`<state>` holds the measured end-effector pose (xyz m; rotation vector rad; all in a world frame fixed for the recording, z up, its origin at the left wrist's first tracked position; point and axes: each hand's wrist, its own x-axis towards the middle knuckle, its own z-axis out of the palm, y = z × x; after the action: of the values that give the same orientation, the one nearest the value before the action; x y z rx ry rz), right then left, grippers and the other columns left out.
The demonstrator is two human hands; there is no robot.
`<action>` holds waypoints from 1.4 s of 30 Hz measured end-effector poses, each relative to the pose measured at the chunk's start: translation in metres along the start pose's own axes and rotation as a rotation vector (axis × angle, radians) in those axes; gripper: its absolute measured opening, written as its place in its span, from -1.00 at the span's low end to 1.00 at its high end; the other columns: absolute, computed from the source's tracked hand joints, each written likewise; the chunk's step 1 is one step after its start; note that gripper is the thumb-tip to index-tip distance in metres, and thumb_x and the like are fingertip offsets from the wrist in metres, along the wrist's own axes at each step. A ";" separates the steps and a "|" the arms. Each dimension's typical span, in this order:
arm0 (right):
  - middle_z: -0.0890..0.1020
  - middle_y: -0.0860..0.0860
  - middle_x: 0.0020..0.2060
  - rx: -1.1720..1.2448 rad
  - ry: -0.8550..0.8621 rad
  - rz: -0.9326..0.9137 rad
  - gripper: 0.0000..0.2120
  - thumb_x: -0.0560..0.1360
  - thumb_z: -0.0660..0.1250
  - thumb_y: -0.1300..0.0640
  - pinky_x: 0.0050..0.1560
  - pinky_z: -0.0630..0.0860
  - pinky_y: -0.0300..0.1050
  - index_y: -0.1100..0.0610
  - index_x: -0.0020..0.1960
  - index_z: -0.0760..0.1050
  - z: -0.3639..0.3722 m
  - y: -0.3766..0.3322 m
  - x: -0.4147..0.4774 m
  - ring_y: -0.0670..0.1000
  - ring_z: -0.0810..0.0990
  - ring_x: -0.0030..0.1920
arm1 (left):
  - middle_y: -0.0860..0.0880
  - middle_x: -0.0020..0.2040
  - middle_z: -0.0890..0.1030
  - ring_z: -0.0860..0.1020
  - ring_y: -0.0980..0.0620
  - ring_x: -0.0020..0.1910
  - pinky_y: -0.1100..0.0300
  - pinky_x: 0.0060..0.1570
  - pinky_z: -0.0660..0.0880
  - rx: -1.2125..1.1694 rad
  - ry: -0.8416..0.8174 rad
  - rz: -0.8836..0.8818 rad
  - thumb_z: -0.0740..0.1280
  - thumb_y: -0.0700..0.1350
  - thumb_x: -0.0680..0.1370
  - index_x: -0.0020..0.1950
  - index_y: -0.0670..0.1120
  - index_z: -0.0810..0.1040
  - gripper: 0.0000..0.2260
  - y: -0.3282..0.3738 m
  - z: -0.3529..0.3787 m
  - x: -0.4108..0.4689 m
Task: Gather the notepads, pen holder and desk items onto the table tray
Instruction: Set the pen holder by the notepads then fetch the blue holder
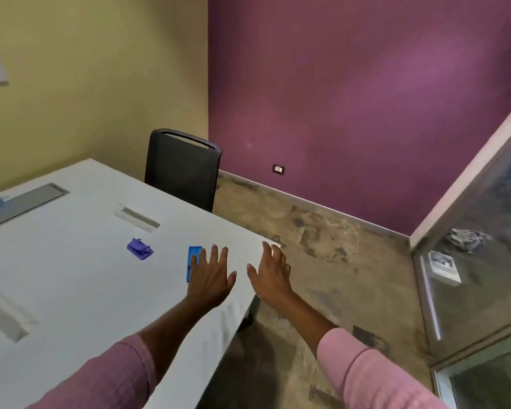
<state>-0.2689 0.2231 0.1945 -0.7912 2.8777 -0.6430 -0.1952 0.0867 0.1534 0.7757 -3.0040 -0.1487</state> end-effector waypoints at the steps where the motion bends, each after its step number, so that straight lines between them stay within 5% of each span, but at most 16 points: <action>1: 0.12 0.13 0.53 -0.012 -0.015 -0.030 -0.35 0.57 0.17 -0.15 0.43 0.21 0.19 0.08 0.53 0.01 0.003 -0.002 0.013 0.18 0.19 0.48 | -0.17 0.56 0.14 0.14 -0.27 0.51 -0.22 0.46 0.11 0.000 0.007 -0.024 0.00 0.28 0.57 0.55 -0.04 0.03 -0.36 -0.003 0.000 0.007; 18: 0.14 0.10 0.51 -0.005 -0.305 -0.595 -0.37 0.57 0.20 -0.14 0.38 0.27 0.11 0.00 0.51 0.02 0.071 -0.027 0.214 0.13 0.22 0.46 | -0.16 0.56 0.12 0.15 -0.22 0.50 -0.17 0.47 0.07 -0.006 -0.011 -0.657 -0.03 0.25 0.59 0.56 -0.05 -0.02 -0.38 -0.030 0.026 0.103; 28: 0.14 0.08 0.53 -0.156 -0.582 -0.814 -0.22 0.46 0.42 -0.09 0.43 0.22 0.09 -0.11 0.52 0.04 0.136 -0.053 0.279 0.13 0.16 0.51 | -0.15 0.55 0.15 0.23 -0.18 0.47 -0.14 0.45 0.10 -0.111 -0.079 -0.863 0.08 0.28 0.56 0.55 -0.03 0.02 -0.34 -0.063 0.068 0.135; 42: 0.13 0.16 0.51 -0.521 -0.859 -1.123 -0.19 0.40 0.48 0.05 0.43 0.16 0.20 -0.06 0.52 0.12 0.236 -0.076 0.329 0.26 0.03 0.51 | -0.08 0.52 0.26 0.23 -0.11 0.47 -0.08 0.42 0.16 -0.254 -0.224 -0.783 0.22 0.48 0.33 0.48 -0.02 0.24 -0.14 -0.102 0.150 0.159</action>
<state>-0.4715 -0.0908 0.0201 -2.0937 1.6151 0.4056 -0.2937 -0.0661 -0.0049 1.9399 -2.5819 -0.6495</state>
